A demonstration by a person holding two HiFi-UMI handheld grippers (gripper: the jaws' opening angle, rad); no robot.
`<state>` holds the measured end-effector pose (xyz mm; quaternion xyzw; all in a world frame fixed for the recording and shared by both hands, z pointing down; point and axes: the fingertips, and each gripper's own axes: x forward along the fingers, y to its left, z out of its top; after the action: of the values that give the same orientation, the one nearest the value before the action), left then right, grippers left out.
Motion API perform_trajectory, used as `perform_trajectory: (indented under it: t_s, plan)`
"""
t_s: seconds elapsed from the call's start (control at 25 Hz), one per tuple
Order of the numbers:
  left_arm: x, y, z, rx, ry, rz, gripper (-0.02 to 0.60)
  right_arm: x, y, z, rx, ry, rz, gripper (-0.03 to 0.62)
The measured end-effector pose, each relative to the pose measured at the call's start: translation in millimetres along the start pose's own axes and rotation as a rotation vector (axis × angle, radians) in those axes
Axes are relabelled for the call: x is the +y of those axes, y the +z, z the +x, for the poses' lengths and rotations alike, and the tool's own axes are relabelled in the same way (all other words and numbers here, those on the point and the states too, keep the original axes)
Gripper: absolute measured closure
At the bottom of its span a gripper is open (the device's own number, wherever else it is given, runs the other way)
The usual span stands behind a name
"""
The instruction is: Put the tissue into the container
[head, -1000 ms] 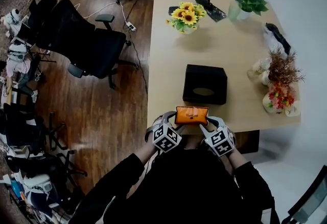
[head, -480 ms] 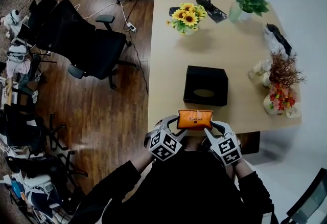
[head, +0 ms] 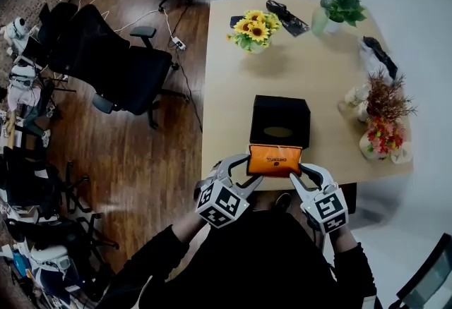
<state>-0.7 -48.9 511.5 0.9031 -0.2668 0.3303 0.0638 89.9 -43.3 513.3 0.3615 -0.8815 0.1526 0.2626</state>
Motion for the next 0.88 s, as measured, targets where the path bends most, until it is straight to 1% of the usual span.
perform_trajectory:
  t_s: [0.12,0.4,0.56,0.88]
  plan:
    - [6.8,17.3,-1.3,-0.026,0.018,0.04,0.365,-9.6,12.9,-5.1,-0.028,-0.025,-0.014,0.493]
    - [28.0,42.8,1.2,-0.065,0.04,0.092,0.365,-28.8,39.0,-5.3,-0.057,-0.073,-0.051,0.493]
    - [37.5,51.0,4.9,-0.075,0.044,0.101,0.365,-38.1,47.7,-2.5,-0.065,-0.084,-0.061,0.494]
    - [58.7,56.7,23.4,-0.069,0.047,0.12,0.365,-60.4,53.4,14.3,-0.053,-0.104,-0.059,0.494]
